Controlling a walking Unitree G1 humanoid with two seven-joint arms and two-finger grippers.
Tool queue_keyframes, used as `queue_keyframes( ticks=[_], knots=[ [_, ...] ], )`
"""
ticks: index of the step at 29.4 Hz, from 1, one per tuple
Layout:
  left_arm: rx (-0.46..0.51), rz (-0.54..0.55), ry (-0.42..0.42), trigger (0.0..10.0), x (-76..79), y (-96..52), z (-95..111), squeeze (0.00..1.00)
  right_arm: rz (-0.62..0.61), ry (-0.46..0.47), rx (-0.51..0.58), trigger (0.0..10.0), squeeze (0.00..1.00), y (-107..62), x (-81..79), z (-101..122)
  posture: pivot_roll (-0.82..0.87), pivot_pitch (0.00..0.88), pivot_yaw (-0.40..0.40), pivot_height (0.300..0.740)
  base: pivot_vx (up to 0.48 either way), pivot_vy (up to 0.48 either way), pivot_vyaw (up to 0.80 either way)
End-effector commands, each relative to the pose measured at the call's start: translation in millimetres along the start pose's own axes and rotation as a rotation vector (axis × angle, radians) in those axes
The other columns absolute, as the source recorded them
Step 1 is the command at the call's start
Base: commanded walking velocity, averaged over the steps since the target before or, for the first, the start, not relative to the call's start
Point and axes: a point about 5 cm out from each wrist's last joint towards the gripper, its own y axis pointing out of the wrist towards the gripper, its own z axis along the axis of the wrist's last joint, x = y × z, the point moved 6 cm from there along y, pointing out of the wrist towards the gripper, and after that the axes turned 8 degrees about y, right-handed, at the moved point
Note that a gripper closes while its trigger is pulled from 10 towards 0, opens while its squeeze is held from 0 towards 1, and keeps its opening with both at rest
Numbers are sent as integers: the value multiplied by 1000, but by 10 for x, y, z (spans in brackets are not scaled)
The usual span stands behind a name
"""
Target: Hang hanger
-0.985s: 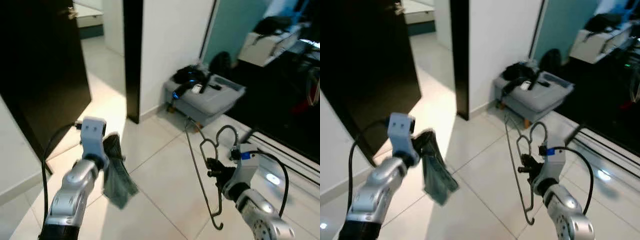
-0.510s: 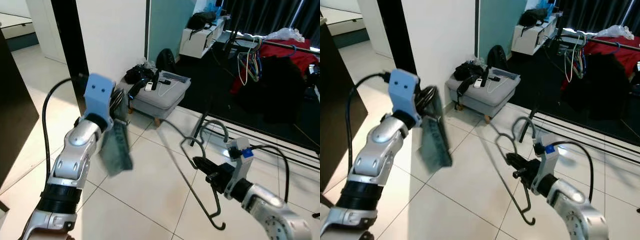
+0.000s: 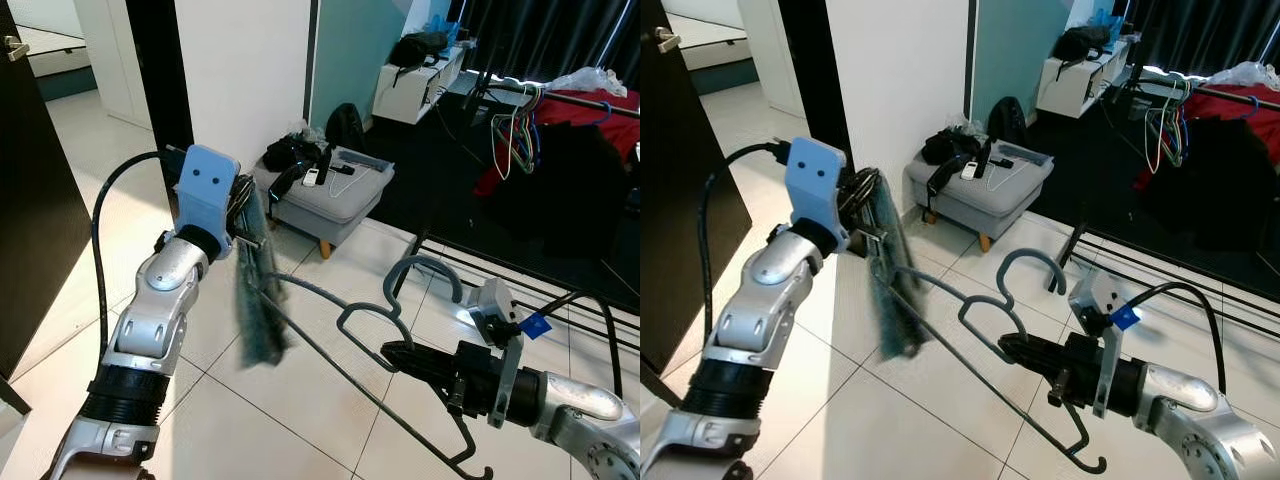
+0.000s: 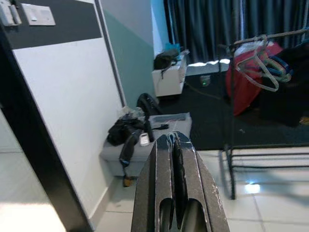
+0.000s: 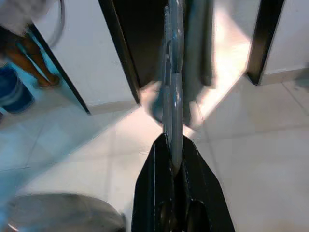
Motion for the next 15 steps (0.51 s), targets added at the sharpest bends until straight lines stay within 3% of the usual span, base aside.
queue_keyframes(
  ticks=[1,5,15],
  knots=[
    [27,-23,-11,10000,83,23,86,0,-22,-37,-23,10000,0,18,30,-15,-22,27,-41,740,0,0,0],
    [36,-34,-16,10000,130,24,121,0,-68,-32,21,10000,0,60,121,73,-20,30,-42,740,0,0,0],
    [39,-25,-15,10000,102,22,132,0,-59,-35,74,10000,0,49,129,227,-20,36,-41,740,0,0,0]
  ],
)
